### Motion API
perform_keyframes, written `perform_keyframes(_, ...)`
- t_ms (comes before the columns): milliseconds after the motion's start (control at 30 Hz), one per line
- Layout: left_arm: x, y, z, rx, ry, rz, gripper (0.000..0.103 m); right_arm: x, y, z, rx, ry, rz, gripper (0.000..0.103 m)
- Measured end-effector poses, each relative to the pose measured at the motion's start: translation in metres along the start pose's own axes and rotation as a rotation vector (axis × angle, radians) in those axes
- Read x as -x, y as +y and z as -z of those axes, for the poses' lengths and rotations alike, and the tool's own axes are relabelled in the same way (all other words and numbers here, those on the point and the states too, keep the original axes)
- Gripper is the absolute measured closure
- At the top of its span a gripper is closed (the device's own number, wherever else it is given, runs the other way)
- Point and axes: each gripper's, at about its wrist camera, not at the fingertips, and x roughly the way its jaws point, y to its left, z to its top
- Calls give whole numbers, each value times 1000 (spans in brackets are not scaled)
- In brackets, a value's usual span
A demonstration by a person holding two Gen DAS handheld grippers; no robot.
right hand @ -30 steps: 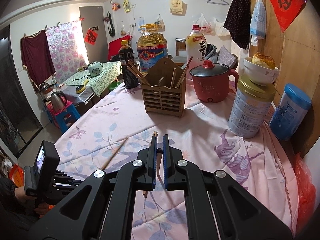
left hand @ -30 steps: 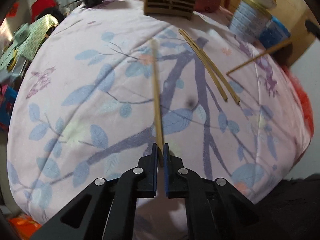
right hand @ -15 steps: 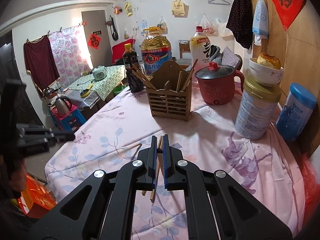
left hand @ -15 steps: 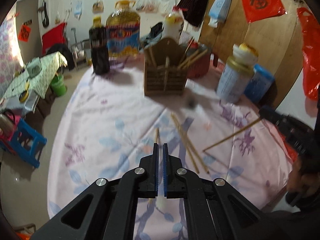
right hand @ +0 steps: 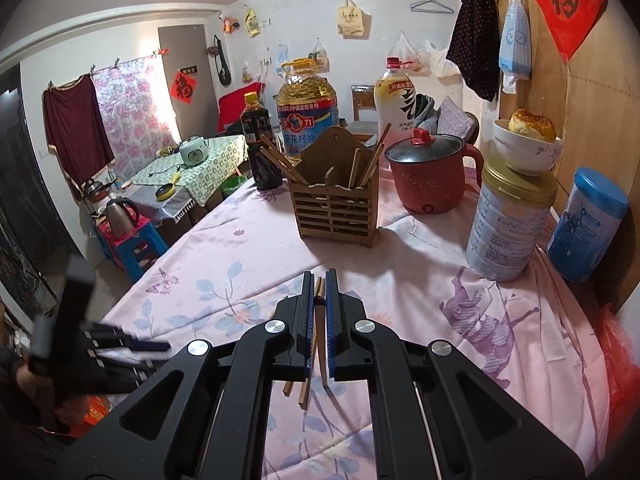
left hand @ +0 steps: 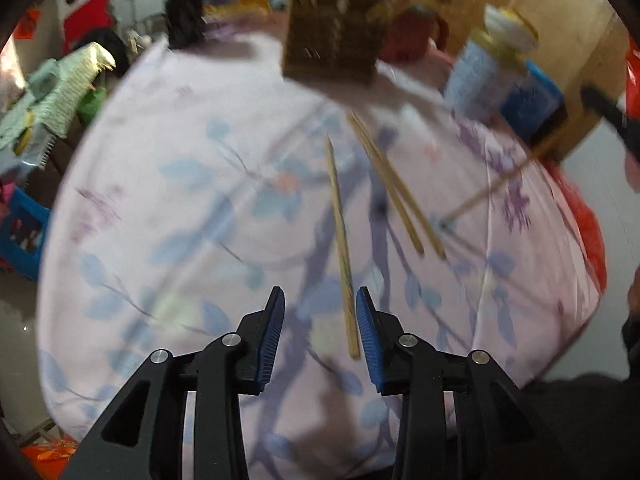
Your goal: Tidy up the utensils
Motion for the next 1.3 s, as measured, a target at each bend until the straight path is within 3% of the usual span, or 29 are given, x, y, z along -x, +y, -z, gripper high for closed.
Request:
perform_keyframes(133,-18,-15,4,-64,40,66,66,-2,-3,0,8,24,2,96)
perform_keyframes(267,-41,-22,13,-75,100,80,67,-2,-5,-1,18,38,-1,96)
perform_keyframes(333,-43,-24,21,-82,81,68,70,-2,-7,-1,25,43,-1,96)
perform_keyframes(367,-41,-24,23,-85,68,55,75,-2,-8,-1,26,45,-4,96)
perform_keyframes(433,-41,-19,25,-63,55,44,96,-3,-9,-1,28,47,-7,96)
perform_keyframes(467,-41,-14,26,-26,57,63,97,-3,-10,-2,29,48,-10,96)
perform_keyframes(533,-33,-10,23,10,23,45,97,-3,-10,-3,32,49,-15,96)
perform_keyframes(933,82,-31,-53,-24,-261,-46,98,-1,-7,-7,5,0,-39,97)
perform_keyframes(1300,98,-38,-78,-60,-316,-1,97,-4,-3,-1,-25,-2,-27,97)
